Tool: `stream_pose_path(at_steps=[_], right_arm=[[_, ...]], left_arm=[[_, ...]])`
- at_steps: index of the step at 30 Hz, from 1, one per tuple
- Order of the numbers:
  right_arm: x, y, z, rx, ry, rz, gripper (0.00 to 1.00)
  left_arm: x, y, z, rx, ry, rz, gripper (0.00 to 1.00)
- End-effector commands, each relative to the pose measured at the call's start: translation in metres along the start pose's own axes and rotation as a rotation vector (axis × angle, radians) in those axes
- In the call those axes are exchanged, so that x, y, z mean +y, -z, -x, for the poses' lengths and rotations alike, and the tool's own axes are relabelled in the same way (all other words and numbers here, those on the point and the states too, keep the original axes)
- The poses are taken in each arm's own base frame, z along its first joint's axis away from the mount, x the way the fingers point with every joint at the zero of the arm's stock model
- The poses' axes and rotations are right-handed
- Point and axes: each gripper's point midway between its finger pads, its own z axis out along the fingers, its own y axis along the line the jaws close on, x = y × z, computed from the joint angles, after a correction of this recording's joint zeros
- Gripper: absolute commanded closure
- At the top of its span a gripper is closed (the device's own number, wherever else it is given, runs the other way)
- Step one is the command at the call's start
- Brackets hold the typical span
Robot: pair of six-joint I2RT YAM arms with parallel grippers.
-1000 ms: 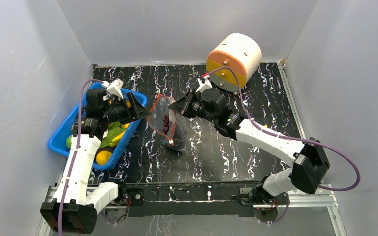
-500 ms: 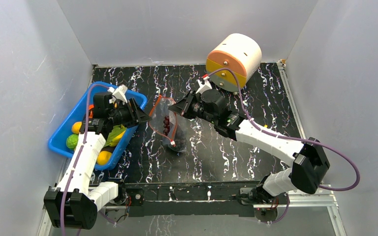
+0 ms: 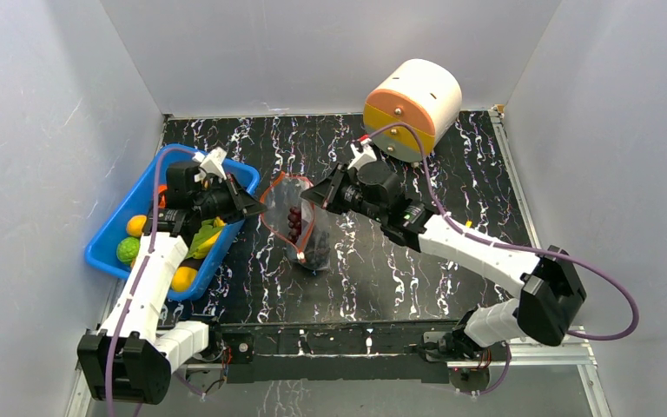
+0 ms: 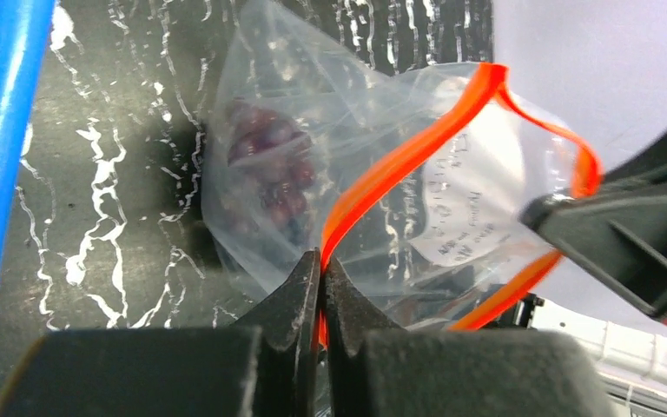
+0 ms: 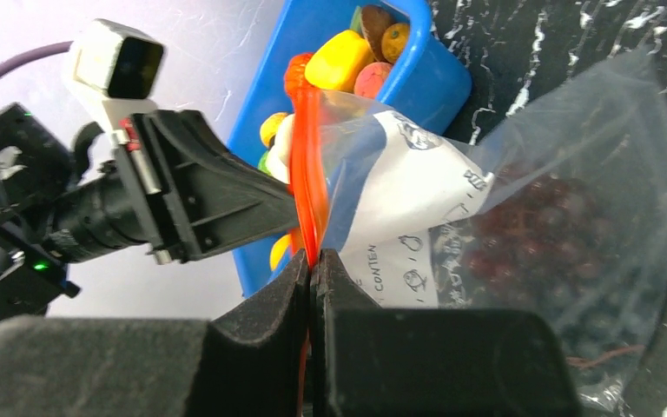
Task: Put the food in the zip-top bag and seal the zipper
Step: Adjust the zipper food storage bag at the center of the board.
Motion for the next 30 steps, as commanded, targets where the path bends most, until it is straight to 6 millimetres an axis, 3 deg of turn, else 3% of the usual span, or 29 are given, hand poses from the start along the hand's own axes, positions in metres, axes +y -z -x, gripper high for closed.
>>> stream_pose_path(at_steps=[1,4,7,12,15,22,27,28,30], right_arm=[[-0.009,0.02,0.01,-0.068,0.062,-0.029,1.0],[-0.024,0.028,0.006,-0.083,0.061,-0.065,1.0],[-0.026,0.034,0.011,-0.107,0.062,-0.084,1.0],[0.002,0.061,0.044,-0.241,0.048,-0.026,1.0],[0.008,0.066,0.051,-0.245,0.086,-0.037,1.0],[-0.012,0.068,0.036,-0.192,0.114,-0.096,1.0],[-0.028,0.075,0.034,-0.199,0.163,-0.153,1.0],[-0.031,0.078,0.036,-0.205,0.176,-0.17,1.0],[-0.032,0.084,0.042,-0.22,0.204,-0.194,1.0]], left_arm=[[-0.063,0.031,0.019,-0.088,-0.06,-0.2,1.0],[-0.097,0.051,0.024,-0.14,-0.077,-0.337,1.0],[-0.111,0.062,0.027,-0.183,-0.087,-0.402,1.0],[-0.097,0.05,0.019,-0.136,-0.057,-0.363,1.0],[-0.09,0.043,0.014,-0.103,-0.036,-0.352,1.0],[-0.106,0.045,0.011,-0.075,0.004,-0.472,1.0],[-0.098,0.039,0.006,-0.055,0.0,-0.44,1.0],[-0.096,0.038,0.003,-0.037,0.007,-0.442,0.97],[-0.096,0.037,-0.002,-0.002,0.013,-0.45,0.8]])
